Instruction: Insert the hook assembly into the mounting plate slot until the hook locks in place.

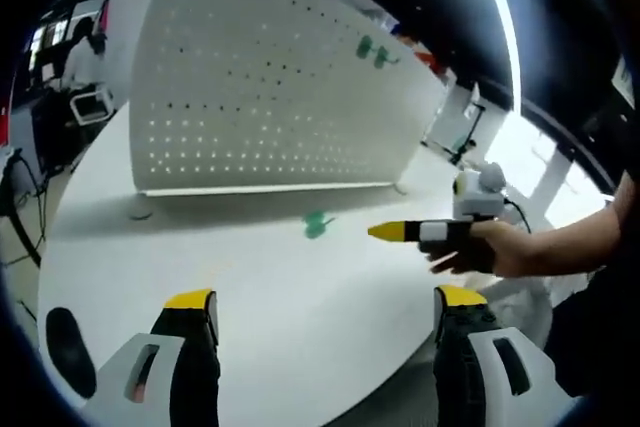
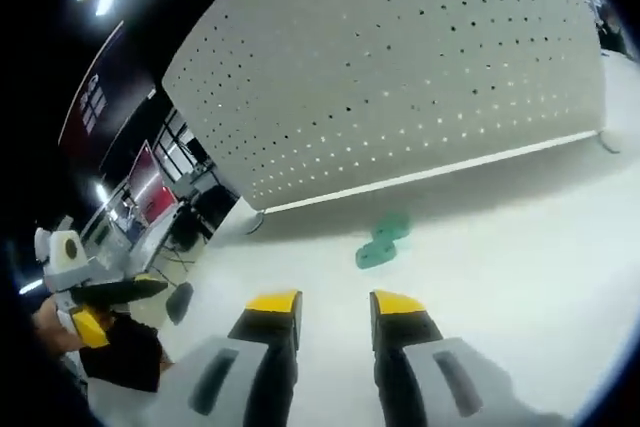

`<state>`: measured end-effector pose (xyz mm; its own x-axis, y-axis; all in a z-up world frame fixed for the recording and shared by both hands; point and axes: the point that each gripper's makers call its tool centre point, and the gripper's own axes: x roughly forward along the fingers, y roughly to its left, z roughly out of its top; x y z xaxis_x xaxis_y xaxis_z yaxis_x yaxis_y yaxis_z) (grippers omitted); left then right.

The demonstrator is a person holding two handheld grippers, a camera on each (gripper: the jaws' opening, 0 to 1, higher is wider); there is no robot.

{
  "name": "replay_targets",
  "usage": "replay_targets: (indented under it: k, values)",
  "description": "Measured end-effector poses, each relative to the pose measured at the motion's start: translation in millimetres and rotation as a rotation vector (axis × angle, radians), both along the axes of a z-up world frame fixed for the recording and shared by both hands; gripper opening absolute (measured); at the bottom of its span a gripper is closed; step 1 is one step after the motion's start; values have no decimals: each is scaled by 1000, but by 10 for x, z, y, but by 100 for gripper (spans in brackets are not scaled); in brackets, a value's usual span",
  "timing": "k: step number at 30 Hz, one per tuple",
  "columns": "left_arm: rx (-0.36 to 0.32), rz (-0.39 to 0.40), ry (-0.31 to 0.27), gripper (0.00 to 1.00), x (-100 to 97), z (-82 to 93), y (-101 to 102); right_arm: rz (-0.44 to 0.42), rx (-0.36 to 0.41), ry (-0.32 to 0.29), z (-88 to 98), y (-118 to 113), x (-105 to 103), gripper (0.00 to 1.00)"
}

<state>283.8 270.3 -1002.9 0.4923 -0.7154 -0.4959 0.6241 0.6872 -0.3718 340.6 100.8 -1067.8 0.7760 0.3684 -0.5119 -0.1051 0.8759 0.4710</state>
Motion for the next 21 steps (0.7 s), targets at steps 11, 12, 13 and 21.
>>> replay_targets:
  k: [11, 12, 13, 21]
  values:
    - [5, -10, 21, 90, 73, -61, -41, -70, 33, 62, -218, 59, 394, 20]
    - [4, -11, 22, 90, 78, -62, -46, -79, 36, 70, -235, 54, 413, 20]
    - [5, -13, 23, 90, 86, -67, -52, -93, 43, 75, -249, 50, 448, 20]
    - [4, -24, 31, 89, 89, -85, -79, -195, 79, 121, -383, -23, 624, 18]
